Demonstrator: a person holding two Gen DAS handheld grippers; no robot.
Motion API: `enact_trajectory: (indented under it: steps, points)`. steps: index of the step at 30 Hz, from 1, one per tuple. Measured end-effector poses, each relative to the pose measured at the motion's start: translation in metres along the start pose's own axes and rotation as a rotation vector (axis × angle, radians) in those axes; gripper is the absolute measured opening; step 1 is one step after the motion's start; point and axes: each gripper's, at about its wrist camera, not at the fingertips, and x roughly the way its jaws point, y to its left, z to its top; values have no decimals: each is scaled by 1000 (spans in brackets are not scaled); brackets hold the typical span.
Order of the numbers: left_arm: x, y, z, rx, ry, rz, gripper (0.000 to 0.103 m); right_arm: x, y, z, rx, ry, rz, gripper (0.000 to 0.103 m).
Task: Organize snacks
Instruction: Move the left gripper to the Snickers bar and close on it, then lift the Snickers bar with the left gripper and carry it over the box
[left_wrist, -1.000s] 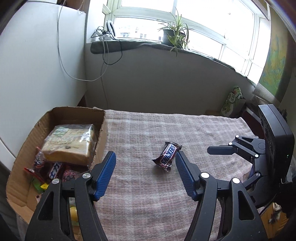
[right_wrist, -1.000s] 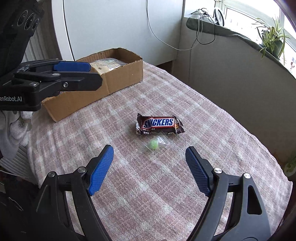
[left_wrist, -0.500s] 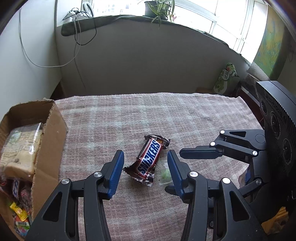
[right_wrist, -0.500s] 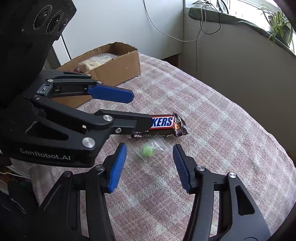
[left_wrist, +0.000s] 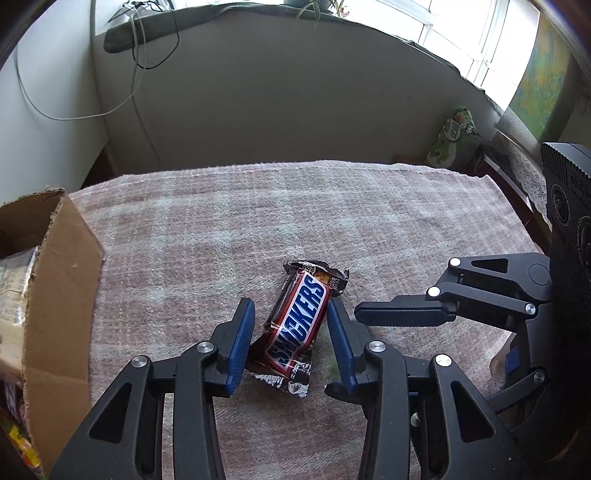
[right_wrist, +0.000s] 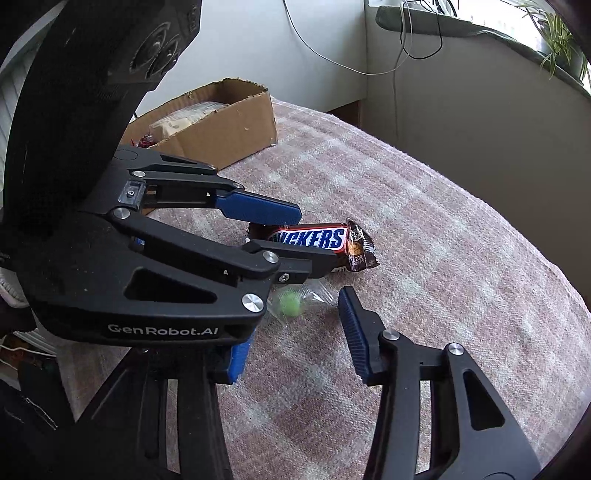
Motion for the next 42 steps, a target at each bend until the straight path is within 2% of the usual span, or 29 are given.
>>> enact_trajectory:
  steps: [1,4,17,19,20,25,33,42]
  points:
    - [1,2,0,-8,1,-1,31,1,0,0,-2,3,0,47]
    - [0,8,2,-31,-7,-4,28,7,1,4,-11,6,-7,46]
    - [-4,29,-1,-113,-25,-54,27,14,9,12,-50,11,-21,46]
    - [-5,30,-2,-112,-28,-48,27,14,10,11,-50,8,-35,39]
    - [-5,30,-2,-114,-29,-47,27,15,9,12,-48,7,-43,30]
    - [-8,28,-3,-117,-34,-32,27,9,10,8,-42,8,-59,24]
    - [-18,25,-10,-133,-62,-24,27,-4,16,-5,-41,-5,-90,23]
    - [-49,15,-14,-121,-123,-27,27,-32,20,-9,-14,-61,-122,22]
